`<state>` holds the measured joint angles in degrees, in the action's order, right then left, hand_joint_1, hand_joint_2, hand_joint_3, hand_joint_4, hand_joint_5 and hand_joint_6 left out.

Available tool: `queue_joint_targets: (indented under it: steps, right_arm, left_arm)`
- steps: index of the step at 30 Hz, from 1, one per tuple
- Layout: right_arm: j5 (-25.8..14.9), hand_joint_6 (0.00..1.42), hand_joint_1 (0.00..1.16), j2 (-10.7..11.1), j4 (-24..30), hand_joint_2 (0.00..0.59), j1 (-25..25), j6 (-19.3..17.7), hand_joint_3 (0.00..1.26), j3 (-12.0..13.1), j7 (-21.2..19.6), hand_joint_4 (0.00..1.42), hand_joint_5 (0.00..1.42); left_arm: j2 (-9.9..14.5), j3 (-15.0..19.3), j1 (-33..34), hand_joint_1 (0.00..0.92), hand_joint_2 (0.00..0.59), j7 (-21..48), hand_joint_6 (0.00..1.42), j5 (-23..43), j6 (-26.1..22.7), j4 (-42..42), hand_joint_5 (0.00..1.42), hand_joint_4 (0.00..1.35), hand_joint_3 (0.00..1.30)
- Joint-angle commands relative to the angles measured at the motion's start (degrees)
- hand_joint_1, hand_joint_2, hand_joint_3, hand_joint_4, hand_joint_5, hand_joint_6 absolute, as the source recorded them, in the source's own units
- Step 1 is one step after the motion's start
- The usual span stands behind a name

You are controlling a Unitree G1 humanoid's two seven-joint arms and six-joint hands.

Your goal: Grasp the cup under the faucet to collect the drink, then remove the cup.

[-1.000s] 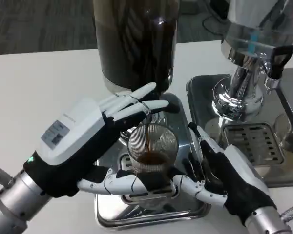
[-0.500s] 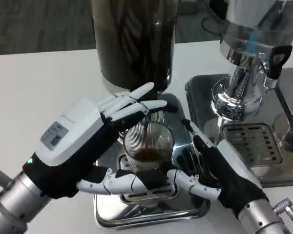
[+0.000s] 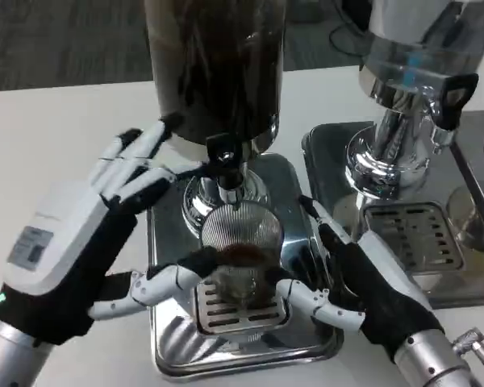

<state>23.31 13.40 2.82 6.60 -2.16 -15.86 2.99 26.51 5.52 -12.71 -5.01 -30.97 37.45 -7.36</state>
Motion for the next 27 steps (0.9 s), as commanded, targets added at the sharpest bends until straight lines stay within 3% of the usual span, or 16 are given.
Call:
queue_joint_targets:
  steps: [1, 7, 16, 20, 27]
  right_arm:
    - [0.0, 0.01, 0.42, 0.7, 0.5, 0.225, 1.0, -1.2, 0.0, 0.5, -0.1, 0.0, 0.0]
    - [0.5, 0.04, 0.42, 1.0, 1.5, 0.226, 2.2, -2.9, 0.0, 0.8, -1.2, 0.0, 0.0]
    - [0.9, 0.08, 0.46, 1.1, 4.9, 0.219, 4.6, -2.9, 0.0, 1.8, -1.6, 0.0, 0.0]
    - [0.7, 0.08, 0.46, 1.1, 5.0, 0.219, 4.3, -2.6, 0.0, 1.3, -0.5, 0.0, 0.0]
    - [1.5, 0.05, 0.47, 1.1, 3.6, 0.219, 2.9, -2.8, 0.0, 0.4, 0.1, 0.0, 0.0]
  left_arm:
    - [-2.0, 3.5, -2.4, 0.0, 0.184, -4.2, 0.0, -0.7, -2.4, -0.3, 0.03, 0.0, 0.03]
    - [-4.4, 6.1, -7.4, 0.0, 0.19, -8.2, 0.0, -1.7, -3.9, -0.8, 0.0, 0.0, 0.02]
    - [-8.0, 6.4, -14.6, 0.0, 0.184, -11.4, 0.0, -3.8, -6.9, -0.2, 0.0, 0.0, 0.01]
    - [-8.7, 5.8, -15.8, 0.0, 0.183, -11.6, 0.0, -4.2, -8.2, 0.9, 0.0, 0.0, 0.01]
    - [-7.3, 4.9, -16.9, 0.0, 0.092, -13.6, 0.0, -7.9, -8.7, 3.2, 0.0, 0.0, 0.0]
